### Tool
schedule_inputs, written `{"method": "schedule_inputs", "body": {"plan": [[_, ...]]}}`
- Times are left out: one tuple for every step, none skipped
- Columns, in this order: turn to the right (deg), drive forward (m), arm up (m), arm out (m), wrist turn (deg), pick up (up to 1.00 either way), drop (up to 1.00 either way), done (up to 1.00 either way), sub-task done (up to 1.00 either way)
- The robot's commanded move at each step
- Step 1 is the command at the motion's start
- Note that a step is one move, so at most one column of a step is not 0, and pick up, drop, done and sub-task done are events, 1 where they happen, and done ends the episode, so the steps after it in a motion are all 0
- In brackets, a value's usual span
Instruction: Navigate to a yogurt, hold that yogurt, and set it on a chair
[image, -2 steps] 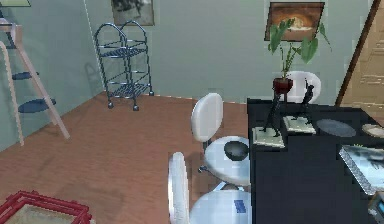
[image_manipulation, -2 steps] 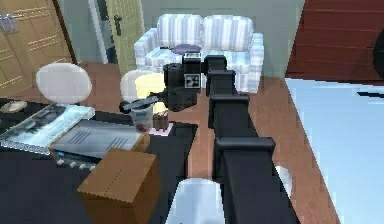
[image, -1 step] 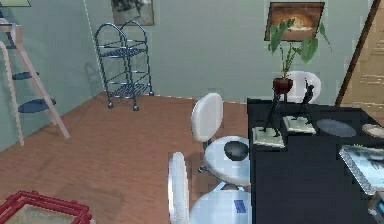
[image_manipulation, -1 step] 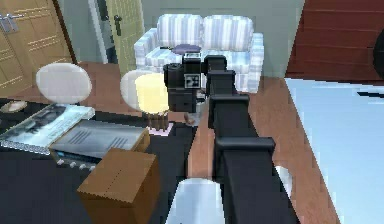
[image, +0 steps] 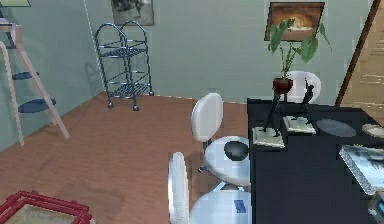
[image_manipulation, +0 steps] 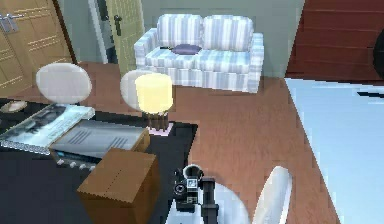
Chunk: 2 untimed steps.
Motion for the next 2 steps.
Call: {"method": "schedule_inputs", "body": {"plan": [[0.0,0.00,-0.32,0.00,0.0,0.00,0.00,0.00,0.00],[0.0,0.00,0.00,0.00,0.0,0.00,1.00,0.00,0.00]]}}
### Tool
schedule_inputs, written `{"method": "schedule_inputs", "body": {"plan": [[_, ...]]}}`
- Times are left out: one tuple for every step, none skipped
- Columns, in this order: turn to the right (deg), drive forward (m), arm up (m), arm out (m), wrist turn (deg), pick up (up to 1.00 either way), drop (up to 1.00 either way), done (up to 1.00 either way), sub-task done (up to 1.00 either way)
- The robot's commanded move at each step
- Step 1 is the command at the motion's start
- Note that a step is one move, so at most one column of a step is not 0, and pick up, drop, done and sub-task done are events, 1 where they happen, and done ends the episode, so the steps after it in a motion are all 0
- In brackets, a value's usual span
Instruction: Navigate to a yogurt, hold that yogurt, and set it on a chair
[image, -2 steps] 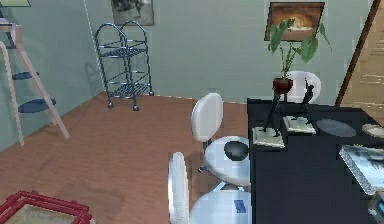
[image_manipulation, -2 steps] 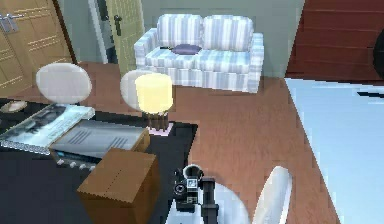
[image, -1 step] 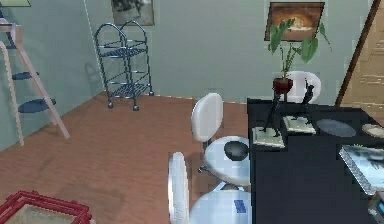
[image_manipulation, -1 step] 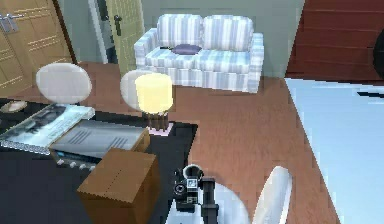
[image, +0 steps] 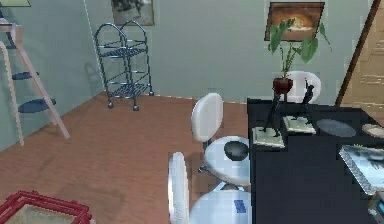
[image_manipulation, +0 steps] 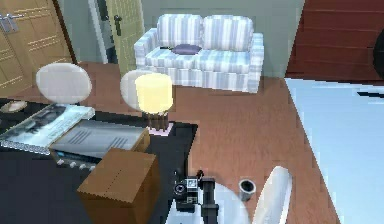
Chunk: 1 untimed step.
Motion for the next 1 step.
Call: {"method": "schedule_inputs", "body": {"plan": [[0.0,0.00,0.10,0.00,0.0,0.00,0.00,0.00,0.00]]}}
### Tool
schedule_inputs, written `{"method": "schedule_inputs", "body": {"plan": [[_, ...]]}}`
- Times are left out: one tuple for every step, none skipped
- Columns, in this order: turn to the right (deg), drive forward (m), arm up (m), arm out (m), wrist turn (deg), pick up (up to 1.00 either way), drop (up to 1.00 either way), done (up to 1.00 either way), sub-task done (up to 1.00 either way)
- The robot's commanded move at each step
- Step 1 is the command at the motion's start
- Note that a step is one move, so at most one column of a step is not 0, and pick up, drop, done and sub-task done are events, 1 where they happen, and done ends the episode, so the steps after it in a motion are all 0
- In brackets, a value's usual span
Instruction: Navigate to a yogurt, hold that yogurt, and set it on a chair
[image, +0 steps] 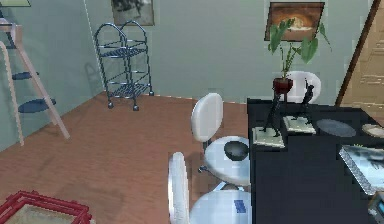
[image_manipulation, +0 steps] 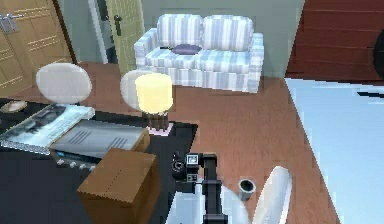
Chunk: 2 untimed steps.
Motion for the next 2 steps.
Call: {"method": "schedule_inputs", "body": {"plan": [[0.0,0.00,0.00,-0.08,0.0,0.00,0.00,0.00,0.00],[0.0,0.00,0.00,0.00,0.0,0.00,0.00,1.00,0.00]]}}
